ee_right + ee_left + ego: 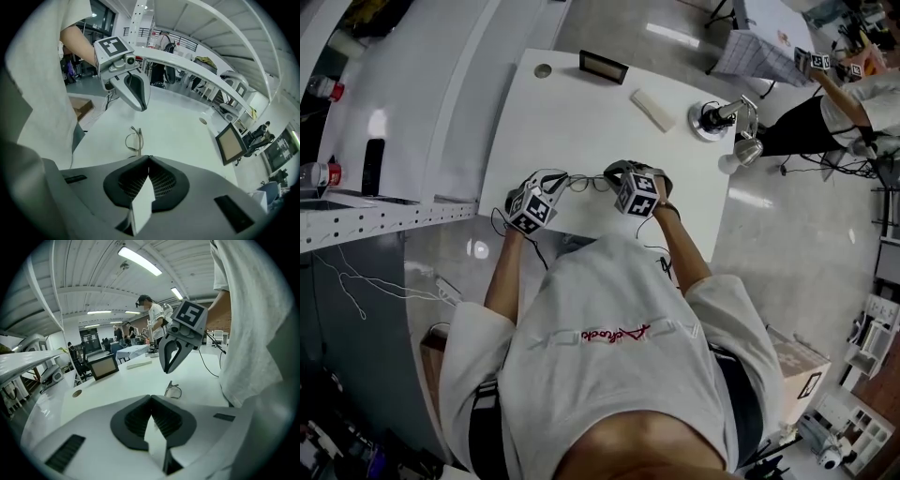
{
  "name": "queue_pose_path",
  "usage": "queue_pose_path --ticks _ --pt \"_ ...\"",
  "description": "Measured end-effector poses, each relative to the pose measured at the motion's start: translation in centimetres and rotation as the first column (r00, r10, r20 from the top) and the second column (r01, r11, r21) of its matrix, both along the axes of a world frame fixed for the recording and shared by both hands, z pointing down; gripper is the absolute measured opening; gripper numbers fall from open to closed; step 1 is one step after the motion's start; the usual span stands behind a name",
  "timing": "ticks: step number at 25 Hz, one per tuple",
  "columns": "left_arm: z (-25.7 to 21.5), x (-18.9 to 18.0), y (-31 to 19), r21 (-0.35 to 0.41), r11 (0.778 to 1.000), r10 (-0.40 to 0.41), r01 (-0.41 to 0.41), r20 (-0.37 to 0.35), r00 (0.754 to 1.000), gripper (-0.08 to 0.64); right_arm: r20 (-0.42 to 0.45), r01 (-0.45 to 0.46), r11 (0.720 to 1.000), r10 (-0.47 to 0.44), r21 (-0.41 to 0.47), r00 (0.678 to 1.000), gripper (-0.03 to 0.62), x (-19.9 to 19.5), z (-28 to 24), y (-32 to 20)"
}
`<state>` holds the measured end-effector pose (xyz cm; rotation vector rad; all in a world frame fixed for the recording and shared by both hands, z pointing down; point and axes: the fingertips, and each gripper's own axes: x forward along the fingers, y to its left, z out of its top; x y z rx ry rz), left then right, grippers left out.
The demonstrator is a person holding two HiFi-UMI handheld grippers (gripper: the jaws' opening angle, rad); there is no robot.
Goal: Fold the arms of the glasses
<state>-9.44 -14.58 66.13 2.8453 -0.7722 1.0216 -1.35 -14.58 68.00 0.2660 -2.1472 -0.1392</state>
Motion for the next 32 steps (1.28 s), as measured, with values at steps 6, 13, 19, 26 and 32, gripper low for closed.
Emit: queue_pose_path --ticks 6,13,19,26,32 --pt "-0.5 0.2 0.3 -0.001 1.0 0.012 -0.012 -0.029 0.999 0.031 0.013 -0.04 0.999 0.04 0.017 0.999 0.006 0.0 -0.8 0.4" --pt "-4.1 0.6 -1.4 -0.056 0.993 -0.112 0.1 -0.281 0.953 0.029 0.283 -0.251 0.965 0.263 -0.079 0.922 0.006 -1.1 -4.5 -0.7" --pt "-7.7 0.3 -2.5 -0.196 0.97 -0.233 0.145 -0.577 0.783 0.029 0.574 -0.407 0.865 0.5 -0.293 0.648 0.006 -1.6 -8.7 -1.7" --pt "-9.9 -0.9 -2.5 -0.357 0.926 -0.364 0.123 -0.752 0.549 0.029 0.816 -0.299 0.839 0.527 -0.455 0.238 0.006 -2.4 -14.9 0.0" --pt "-11.1 0.3 -1.3 -0.28 0.954 -0.284 0.103 -0.745 0.604 0.029 0.846 -0.347 0.806 0.53 -0.481 0.058 0.005 -0.9 -17.2 -0.6"
